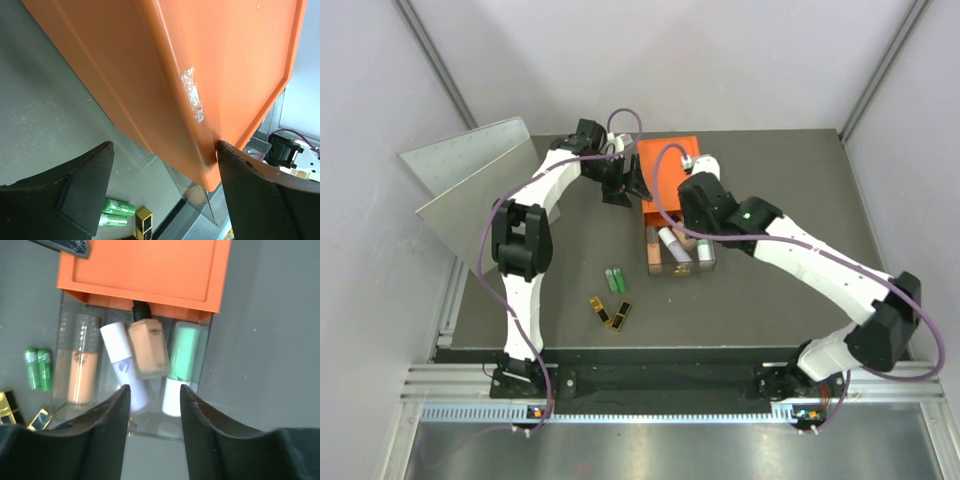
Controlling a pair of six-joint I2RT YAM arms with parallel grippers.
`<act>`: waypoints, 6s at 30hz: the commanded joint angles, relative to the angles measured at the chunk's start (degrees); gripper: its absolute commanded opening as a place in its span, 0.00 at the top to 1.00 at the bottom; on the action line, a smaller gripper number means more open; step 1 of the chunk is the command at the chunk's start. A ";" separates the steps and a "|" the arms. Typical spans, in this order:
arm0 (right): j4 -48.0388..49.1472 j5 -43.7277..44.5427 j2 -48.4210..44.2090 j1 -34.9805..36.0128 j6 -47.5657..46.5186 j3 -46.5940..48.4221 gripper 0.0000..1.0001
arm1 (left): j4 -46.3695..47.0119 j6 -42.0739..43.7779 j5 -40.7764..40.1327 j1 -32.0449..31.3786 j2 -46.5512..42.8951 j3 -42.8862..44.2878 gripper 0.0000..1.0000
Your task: Organize the makeup
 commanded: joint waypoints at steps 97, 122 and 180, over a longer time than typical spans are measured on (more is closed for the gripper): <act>23.91 -11.72 -5.65 -3.26 21.21 -22.21 0.46 | -4.87 4.99 -12.88 0.85 3.62 -1.48 0.12; 34.72 -3.22 9.46 -3.01 11.03 -19.94 0.26 | -5.39 6.22 -12.44 0.85 4.24 -1.92 0.12; 39.38 6.36 14.57 4.54 5.67 -21.95 1.00 | -4.78 -0.37 -8.04 1.29 11.71 4.32 0.11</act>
